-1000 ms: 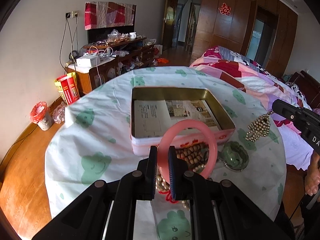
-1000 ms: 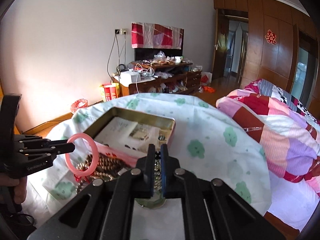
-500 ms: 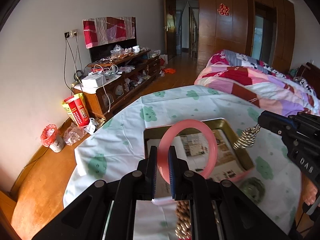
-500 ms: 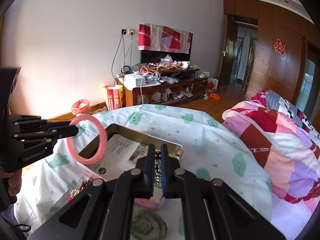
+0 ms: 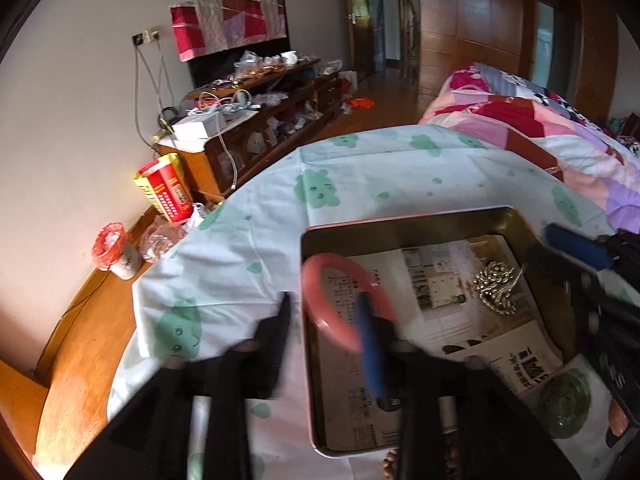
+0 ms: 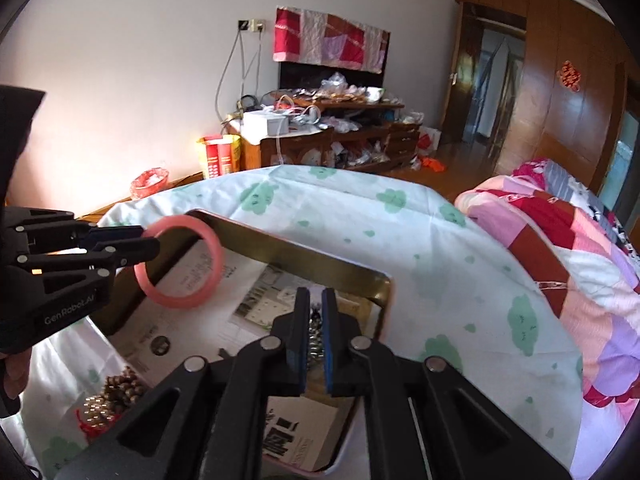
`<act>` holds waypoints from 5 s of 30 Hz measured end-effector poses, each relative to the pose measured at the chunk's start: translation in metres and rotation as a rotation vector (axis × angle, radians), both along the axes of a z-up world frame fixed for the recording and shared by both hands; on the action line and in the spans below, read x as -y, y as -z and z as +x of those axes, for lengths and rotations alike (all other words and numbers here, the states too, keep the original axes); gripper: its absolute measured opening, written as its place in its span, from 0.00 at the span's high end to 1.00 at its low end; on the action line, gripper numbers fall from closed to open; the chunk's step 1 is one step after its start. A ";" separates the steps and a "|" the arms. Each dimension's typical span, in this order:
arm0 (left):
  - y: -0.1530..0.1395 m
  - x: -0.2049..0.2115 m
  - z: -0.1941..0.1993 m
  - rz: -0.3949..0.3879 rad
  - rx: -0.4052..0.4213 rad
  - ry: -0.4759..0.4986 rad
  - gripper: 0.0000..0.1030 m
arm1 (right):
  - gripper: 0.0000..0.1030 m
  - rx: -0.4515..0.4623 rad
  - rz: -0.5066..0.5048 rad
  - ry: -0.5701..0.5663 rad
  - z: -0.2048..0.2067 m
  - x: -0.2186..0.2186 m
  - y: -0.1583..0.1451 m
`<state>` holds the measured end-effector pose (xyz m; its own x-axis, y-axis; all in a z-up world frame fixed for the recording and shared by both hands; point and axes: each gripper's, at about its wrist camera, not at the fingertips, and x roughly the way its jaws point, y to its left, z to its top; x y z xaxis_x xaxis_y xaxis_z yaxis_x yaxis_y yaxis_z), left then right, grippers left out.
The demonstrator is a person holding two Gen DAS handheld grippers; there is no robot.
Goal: Organize jewelry
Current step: 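Drop the pink bangle into the tin with the left tool while the right tool drops the silver beads in, then grasp the bead bracelet by its red tassel with the left tool, then lift the tasseled bracelet with the left tool while the right tool grasps the green jade bangle, then lower the bracelet into the tin with the left tool while the right tool places the jade bangle in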
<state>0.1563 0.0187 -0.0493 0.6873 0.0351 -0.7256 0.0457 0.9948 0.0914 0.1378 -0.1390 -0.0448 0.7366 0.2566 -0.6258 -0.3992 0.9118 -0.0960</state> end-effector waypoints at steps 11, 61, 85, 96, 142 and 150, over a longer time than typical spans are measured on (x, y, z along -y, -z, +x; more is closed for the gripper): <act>-0.009 -0.018 -0.044 -0.047 0.027 -0.031 0.33 | 0.38 0.010 0.031 0.075 -0.032 0.037 -0.007; -0.011 0.010 -0.139 -0.179 0.062 0.112 0.97 | 0.34 -0.016 -0.032 0.037 -0.124 0.039 0.036; -0.007 -0.003 -0.131 -0.189 0.038 0.077 0.97 | 0.92 0.001 -0.083 -0.081 -0.133 0.015 0.033; -0.019 -0.005 -0.132 -0.194 0.063 0.084 0.97 | 0.97 0.072 -0.050 -0.063 -0.131 0.024 0.003; -0.026 0.001 -0.034 -0.101 0.058 0.099 0.97 | 0.93 0.093 -0.088 -0.152 -0.047 -0.018 -0.017; -0.009 0.003 -0.014 -0.075 0.029 0.091 0.96 | 0.92 0.046 -0.095 -0.124 -0.018 -0.021 0.007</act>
